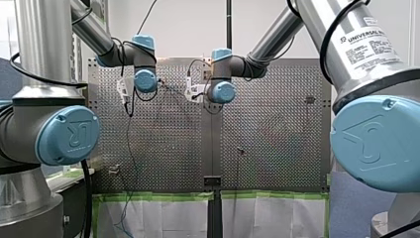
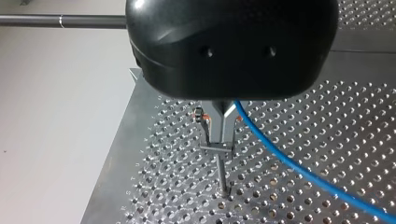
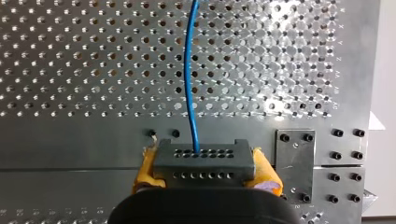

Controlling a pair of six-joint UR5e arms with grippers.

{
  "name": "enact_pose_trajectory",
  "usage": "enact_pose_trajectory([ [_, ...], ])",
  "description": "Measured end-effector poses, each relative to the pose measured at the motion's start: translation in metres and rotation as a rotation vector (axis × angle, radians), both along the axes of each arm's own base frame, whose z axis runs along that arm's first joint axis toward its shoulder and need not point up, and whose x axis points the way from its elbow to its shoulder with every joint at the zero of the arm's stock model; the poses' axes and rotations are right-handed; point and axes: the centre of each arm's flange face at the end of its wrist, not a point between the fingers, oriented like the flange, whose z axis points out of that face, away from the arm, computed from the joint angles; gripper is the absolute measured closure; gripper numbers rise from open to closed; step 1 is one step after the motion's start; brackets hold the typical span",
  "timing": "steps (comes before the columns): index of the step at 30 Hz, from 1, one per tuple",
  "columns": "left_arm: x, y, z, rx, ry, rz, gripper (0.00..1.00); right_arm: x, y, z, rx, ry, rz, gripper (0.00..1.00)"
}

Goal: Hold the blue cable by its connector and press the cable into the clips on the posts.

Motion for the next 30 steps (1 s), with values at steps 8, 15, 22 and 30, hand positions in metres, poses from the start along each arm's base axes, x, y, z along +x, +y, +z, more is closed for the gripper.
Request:
enact_pose_trajectory([
  [8, 0.006, 0.003, 0.005, -0.004, -0.024, 0.009, 0.98, 0.011, -0.014, 0.015, 0.01, -0.05, 0.003, 1.0],
  [15, 0.015, 0.002, 0.018, -0.017, -0.058, 0.01, 0.98, 0.022, -0.024, 0.008, 0.02, -0.044, 0.009, 1.0],
  [22, 0.026, 0.0, 0.022, -0.026, -0.071, 0.01, 0.98, 0.03, -0.032, 0.005, 0.029, -0.049, 0.016, 1.0],
  [30, 0.04, -0.004, -0.001, -0.017, -0.027, -0.006, 0.98, 0.035, -0.04, 0.018, 0.023, -0.076, 0.016, 1.0],
])
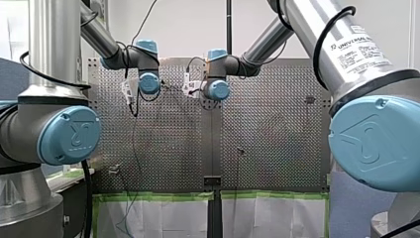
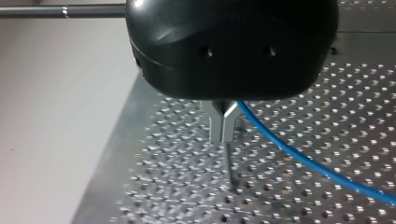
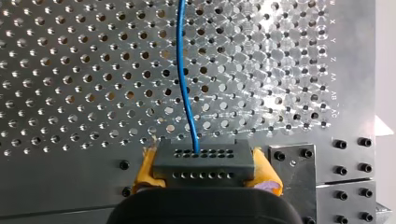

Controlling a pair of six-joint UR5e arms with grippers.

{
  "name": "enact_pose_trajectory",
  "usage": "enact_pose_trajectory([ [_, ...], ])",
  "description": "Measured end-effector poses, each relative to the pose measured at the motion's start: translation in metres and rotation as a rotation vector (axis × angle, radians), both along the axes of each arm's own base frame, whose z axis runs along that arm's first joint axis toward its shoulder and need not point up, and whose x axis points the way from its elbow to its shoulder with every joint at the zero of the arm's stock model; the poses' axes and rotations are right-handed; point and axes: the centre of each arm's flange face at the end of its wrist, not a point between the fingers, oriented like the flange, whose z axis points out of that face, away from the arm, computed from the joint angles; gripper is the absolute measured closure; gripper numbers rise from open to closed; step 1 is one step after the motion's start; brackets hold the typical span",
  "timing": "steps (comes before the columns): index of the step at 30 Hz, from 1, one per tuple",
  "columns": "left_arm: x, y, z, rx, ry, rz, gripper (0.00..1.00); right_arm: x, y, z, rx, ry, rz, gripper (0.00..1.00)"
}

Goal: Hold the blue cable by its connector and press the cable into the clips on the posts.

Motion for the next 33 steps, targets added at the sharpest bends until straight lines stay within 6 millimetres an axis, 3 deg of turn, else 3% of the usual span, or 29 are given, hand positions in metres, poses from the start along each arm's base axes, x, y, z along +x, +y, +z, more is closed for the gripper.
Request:
enact_pose_trajectory([
  [14, 0.012, 0.004, 0.0, -0.017, -0.013, 0.0, 0.98, 0.004, -0.01, -0.002, 0.005, -0.003, 0.012, 1.0],
  [26, 0.024, 0.012, 0.008, -0.047, -0.033, -0.01, 0.98, 0.018, -0.01, 0.016, -0.011, -0.018, 0.034, 1.0],
  [33, 0.041, 0.015, -0.004, -0.045, 0.002, -0.011, 0.98, 0.019, -0.012, 0.019, -0.01, -0.018, 0.034, 1.0],
])
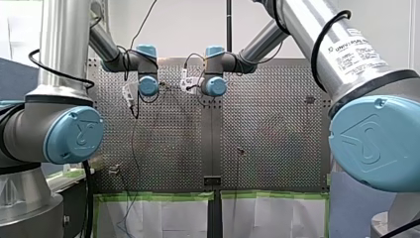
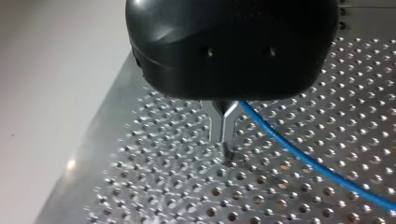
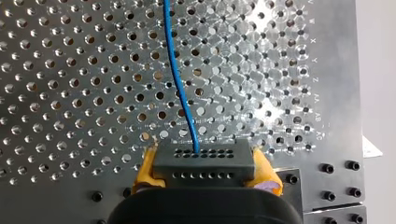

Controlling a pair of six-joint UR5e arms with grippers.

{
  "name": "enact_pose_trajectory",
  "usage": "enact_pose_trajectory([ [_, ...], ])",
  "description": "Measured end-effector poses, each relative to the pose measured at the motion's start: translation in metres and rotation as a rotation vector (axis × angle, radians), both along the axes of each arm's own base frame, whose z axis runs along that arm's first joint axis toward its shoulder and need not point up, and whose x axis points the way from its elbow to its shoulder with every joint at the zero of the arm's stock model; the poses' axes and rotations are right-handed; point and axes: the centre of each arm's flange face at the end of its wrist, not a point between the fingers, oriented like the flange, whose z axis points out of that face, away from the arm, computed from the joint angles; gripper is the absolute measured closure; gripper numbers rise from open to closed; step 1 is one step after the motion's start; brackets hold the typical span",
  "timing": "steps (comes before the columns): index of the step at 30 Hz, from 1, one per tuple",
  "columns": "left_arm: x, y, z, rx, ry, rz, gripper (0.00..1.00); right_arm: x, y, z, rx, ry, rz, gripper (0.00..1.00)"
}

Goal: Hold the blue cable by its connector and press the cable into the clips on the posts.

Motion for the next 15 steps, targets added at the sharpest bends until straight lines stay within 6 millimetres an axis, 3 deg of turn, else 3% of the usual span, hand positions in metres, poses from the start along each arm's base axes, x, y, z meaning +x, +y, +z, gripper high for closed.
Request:
enact_pose_trajectory([
  [6, 0.007, 0.003, -0.004, -0.004, -0.001, -0.001, 0.98, -0.002, -0.003, -0.002, 0.003, 0.001, -0.005, 1.0],
  [15, 0.018, 0.008, 0.011, -0.014, -0.021, -0.002, 0.98, -0.002, -0.008, -0.004, 0.003, 0.002, -0.005, 1.0],
])
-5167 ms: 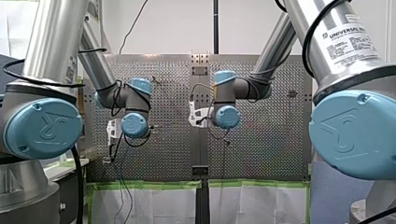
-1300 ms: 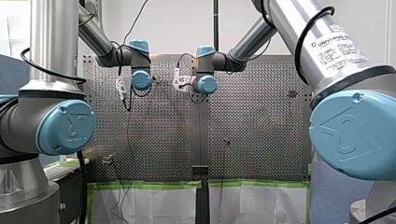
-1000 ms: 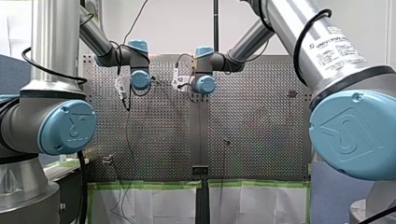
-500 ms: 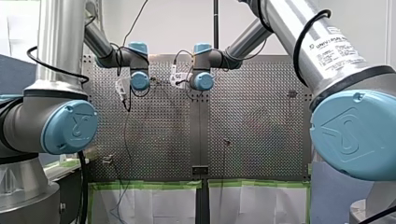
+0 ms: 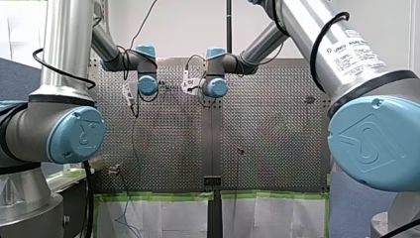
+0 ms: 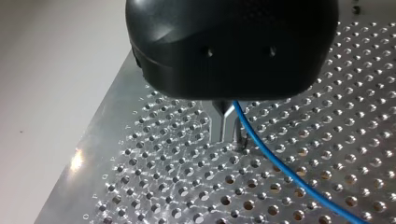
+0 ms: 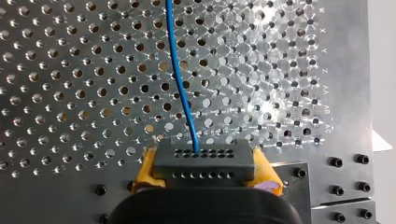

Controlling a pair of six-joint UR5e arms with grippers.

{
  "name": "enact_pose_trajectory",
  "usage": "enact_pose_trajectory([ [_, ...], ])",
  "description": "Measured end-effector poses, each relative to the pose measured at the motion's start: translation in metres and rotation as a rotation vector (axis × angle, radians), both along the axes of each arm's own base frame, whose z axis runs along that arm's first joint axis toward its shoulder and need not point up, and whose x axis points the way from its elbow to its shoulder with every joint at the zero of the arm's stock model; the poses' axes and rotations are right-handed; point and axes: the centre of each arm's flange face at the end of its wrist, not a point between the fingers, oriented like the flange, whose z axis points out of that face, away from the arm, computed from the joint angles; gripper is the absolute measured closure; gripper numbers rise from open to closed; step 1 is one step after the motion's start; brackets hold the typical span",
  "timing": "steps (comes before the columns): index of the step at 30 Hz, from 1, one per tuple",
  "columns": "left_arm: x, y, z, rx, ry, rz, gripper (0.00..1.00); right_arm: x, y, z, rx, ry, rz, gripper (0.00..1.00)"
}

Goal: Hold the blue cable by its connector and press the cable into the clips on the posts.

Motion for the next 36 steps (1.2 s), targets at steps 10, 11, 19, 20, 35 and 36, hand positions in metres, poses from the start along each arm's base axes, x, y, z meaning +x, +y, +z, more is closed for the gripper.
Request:
enact_pose_trajectory([
  [10, 0.016, 0.009, 0.002, -0.02, 0.002, -0.016, 0.98, 0.002, -0.006, 0.006, -0.01, -0.009, -0.002, 1.0],
  [11, 0.019, 0.01, 0.0, -0.02, 0.007, -0.019, 0.98, 0.002, -0.007, 0.006, -0.01, -0.009, -0.002, 1.0],
  [19, 0.036, 0.029, -0.006, -0.043, 0.015, -0.038, 0.98, 0.001, -0.014, -0.001, -0.005, -0.004, -0.006, 1.0],
  [20, 0.038, 0.032, -0.006, -0.046, 0.014, -0.039, 0.98, 0.001, -0.014, -0.001, -0.005, -0.004, -0.006, 1.0],
  [35, 0.055, 0.036, 0.017, -0.078, -0.033, -0.111, 0.98, -0.008, -0.035, 0.0, -0.014, -0.009, -0.023, 1.0],
  [36, 0.056, 0.036, 0.018, -0.08, -0.034, -0.113, 0.98, -0.009, -0.038, 0.001, -0.015, -0.01, -0.026, 1.0],
])
